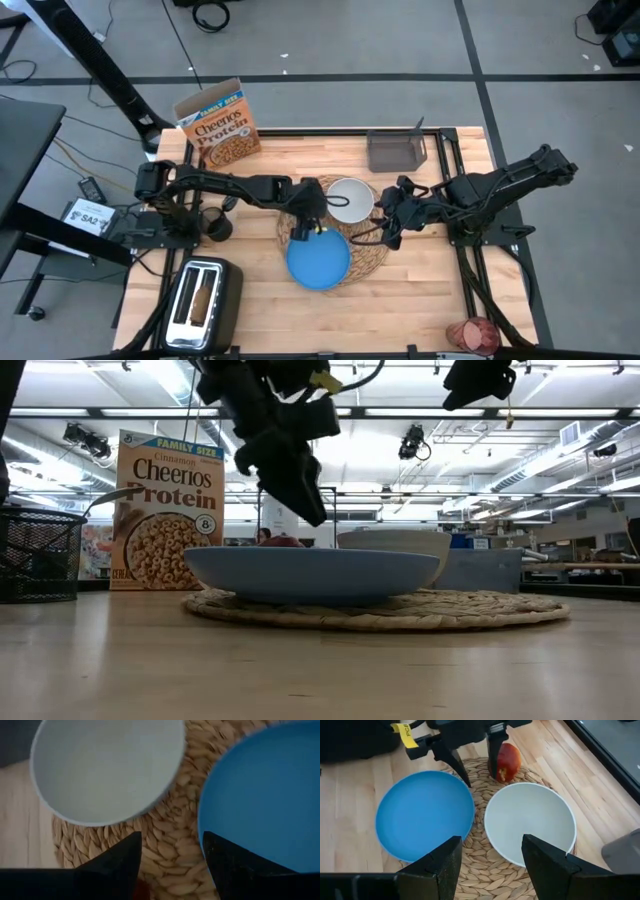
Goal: Arrange a breakfast setting
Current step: Put the apple on the brown placemat
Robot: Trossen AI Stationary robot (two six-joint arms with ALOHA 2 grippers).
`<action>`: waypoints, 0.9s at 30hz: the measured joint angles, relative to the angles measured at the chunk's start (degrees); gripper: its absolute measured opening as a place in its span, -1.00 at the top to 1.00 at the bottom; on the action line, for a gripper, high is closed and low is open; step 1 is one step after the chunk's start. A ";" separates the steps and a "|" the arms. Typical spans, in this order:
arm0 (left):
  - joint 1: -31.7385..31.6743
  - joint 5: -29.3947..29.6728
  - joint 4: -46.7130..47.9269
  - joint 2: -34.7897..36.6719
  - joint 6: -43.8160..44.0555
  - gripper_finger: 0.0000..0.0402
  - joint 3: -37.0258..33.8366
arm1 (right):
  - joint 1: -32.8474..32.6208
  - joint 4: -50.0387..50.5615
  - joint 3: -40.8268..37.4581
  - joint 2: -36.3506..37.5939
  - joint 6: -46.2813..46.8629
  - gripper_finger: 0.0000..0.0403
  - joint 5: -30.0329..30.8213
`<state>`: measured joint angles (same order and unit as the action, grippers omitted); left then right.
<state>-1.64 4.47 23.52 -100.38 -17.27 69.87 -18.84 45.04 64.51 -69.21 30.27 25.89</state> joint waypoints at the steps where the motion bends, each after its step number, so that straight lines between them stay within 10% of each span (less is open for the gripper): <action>1: -0.36 -0.33 0.77 0.00 -1.54 -0.08 0.00 | -0.15 0.20 0.00 0.00 0.11 -0.06 -0.06; 27: -4.25 6.43 1.77 -5.43 -6.61 0.13 0.00 | -2.42 -0.42 -0.02 -0.02 2.79 -0.06 2.71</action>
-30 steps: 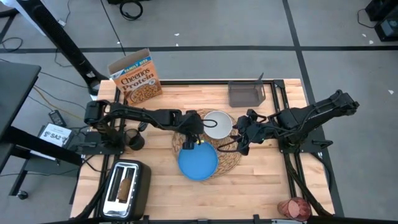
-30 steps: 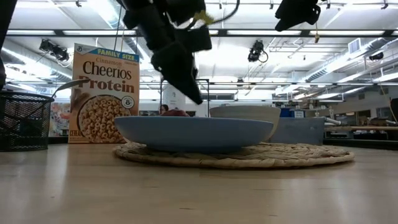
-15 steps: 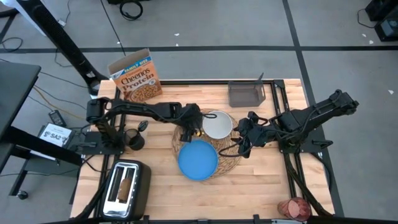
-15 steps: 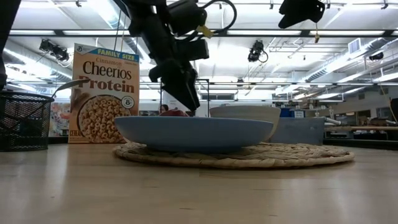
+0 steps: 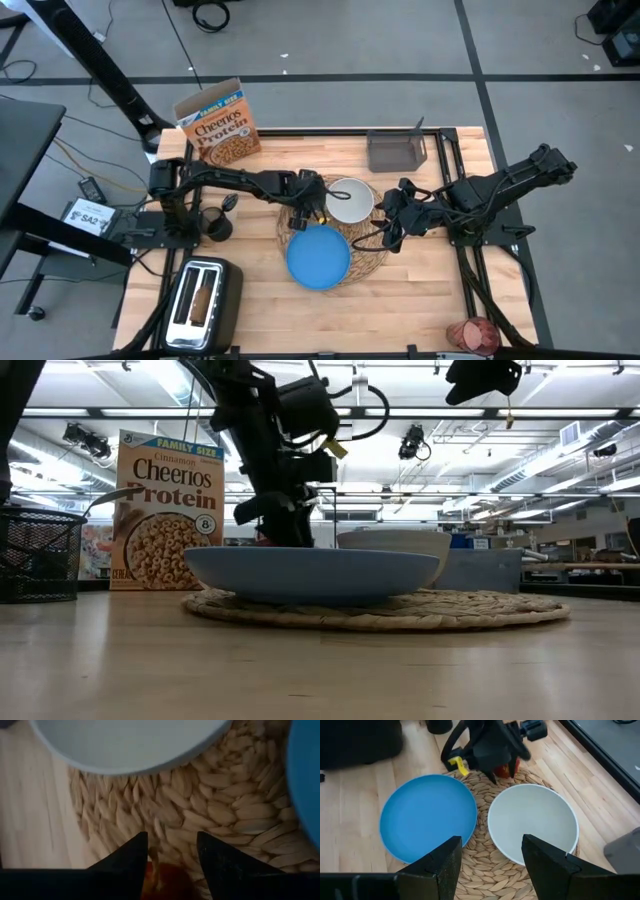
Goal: Arrange a breakfast setting
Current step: Put the apple on the brown placemat
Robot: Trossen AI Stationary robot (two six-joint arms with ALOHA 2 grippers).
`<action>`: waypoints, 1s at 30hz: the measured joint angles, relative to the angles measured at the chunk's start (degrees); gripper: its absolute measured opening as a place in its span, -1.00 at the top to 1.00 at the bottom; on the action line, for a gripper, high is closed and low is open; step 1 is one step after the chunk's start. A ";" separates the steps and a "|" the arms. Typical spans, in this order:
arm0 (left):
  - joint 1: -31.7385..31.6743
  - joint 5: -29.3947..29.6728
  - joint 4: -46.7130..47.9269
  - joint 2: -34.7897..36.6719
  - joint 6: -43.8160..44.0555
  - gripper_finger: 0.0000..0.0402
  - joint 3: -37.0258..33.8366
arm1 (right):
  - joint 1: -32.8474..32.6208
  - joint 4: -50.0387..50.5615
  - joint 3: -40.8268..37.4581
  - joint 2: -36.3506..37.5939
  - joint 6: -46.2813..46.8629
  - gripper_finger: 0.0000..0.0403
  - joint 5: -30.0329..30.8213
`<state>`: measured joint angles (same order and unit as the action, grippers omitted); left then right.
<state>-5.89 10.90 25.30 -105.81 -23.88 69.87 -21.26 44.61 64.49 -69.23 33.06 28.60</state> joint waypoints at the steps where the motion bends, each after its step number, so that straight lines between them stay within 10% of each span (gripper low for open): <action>1: 0.03 0.84 0.26 -0.01 0.50 0.14 0.00 | 0.00 0.01 0.00 -0.02 0.00 -0.06 -0.02; 15: -0.29 4.30 4.40 -0.01 1.23 0.30 0.02 | 0.00 -0.17 0.00 -0.02 1.46 -0.06 -0.07; 30: -0.39 4.44 5.25 0.30 0.93 0.92 0.02 | 0.00 -0.17 0.00 -0.02 0.88 -0.06 -0.11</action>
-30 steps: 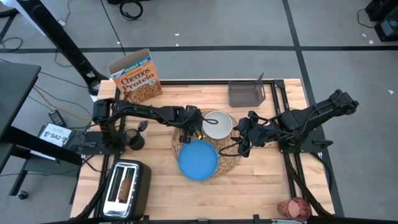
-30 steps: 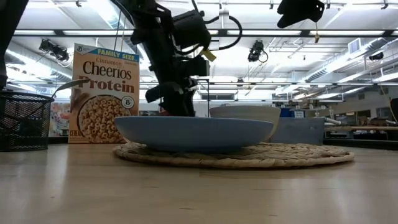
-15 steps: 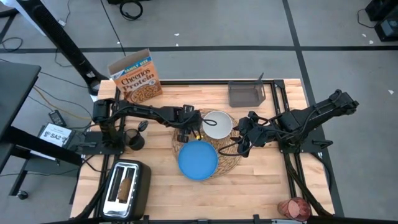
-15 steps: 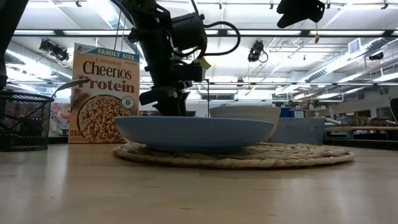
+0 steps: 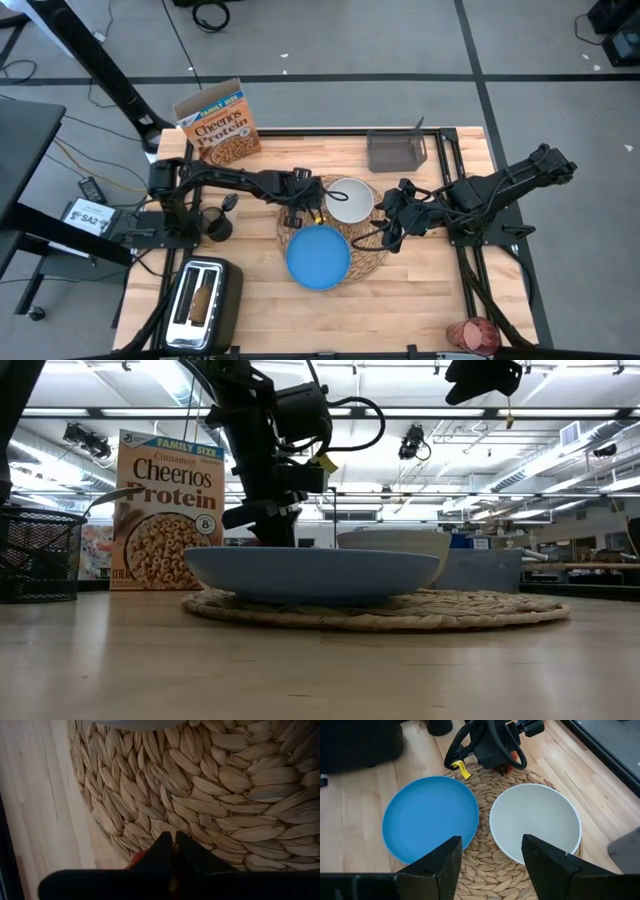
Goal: Arrange a breakfast setting
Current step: Put the apple on the brown placemat
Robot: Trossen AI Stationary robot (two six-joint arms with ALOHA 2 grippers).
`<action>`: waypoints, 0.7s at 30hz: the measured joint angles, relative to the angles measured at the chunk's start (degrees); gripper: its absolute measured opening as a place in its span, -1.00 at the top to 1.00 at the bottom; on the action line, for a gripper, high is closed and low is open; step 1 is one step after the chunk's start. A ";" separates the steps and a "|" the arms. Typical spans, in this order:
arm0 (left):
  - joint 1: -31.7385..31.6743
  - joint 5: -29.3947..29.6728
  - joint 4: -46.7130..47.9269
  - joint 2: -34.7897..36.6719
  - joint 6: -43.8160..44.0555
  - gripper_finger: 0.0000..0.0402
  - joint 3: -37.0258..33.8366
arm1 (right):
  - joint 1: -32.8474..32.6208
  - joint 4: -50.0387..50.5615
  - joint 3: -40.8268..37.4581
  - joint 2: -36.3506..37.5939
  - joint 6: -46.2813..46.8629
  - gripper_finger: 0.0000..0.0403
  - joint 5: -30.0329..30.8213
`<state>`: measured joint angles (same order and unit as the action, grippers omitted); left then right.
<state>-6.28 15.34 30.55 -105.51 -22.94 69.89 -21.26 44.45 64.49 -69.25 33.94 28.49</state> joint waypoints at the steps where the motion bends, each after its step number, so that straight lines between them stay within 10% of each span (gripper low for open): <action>1: 0.00 0.03 0.26 0.20 0.16 0.92 0.19 | 0.00 0.00 0.00 0.00 -0.29 -0.06 0.00; 12: -2.15 -5.53 5.60 7.74 10.84 0.90 8.14 | 0.00 0.69 -0.02 0.00 0.19 -0.06 -0.02; 21: -4.92 -10.89 -8.38 12.68 27.37 0.89 -0.69 | -2.88 1.62 -0.30 0.00 7.60 -0.06 2.63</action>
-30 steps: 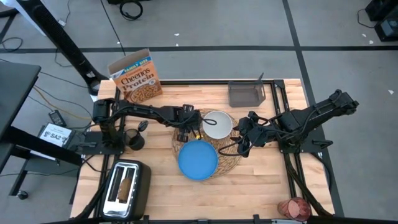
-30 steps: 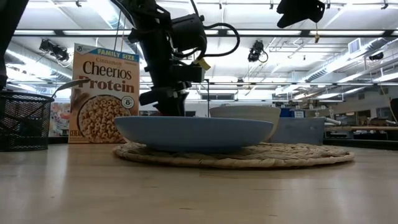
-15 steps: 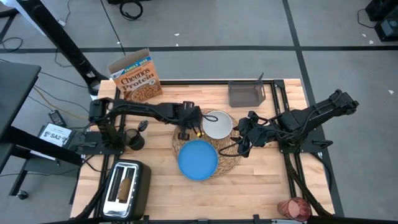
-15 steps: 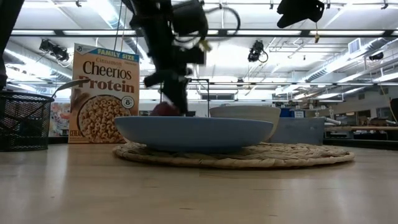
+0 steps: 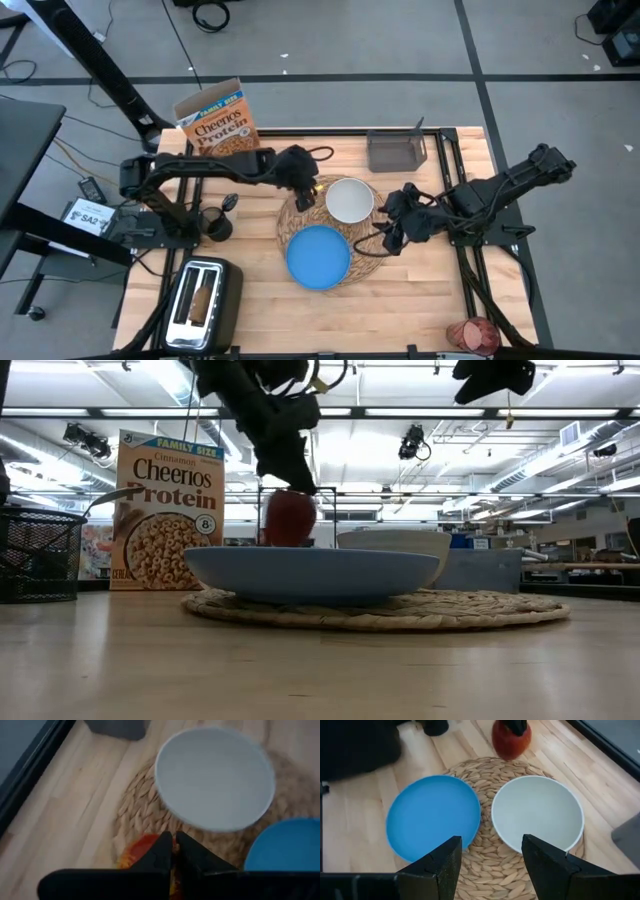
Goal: Arrange a breakfast setting
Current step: Put the apple on the brown placemat
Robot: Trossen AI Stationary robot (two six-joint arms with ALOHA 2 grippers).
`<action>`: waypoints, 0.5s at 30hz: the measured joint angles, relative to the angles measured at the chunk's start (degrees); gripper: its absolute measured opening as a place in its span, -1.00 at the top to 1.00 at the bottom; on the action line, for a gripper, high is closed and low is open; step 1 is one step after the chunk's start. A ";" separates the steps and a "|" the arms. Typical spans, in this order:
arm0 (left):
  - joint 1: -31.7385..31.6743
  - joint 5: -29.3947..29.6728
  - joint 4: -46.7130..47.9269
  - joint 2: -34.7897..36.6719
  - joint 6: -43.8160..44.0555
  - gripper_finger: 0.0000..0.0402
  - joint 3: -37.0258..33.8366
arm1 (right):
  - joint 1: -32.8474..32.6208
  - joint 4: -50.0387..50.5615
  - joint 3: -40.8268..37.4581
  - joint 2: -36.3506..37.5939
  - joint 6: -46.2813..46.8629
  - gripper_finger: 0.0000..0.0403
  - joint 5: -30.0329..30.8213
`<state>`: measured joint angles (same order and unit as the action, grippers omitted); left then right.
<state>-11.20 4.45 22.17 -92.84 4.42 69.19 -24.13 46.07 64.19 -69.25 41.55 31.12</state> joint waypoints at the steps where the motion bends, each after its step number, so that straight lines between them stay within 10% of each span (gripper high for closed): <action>1: 0.19 -0.06 -2.32 -0.06 1.38 0.89 -0.86 | -0.62 -0.05 -0.16 0.00 1.12 -0.06 0.71; 15: 0.55 2.38 -16.52 -0.13 8.49 0.90 -12.54 | -6.66 -0.08 -0.46 0.00 11.24 -0.06 4.19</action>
<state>-10.66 6.83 5.65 -92.97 12.91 56.65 -30.79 45.98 63.72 -69.25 52.78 35.32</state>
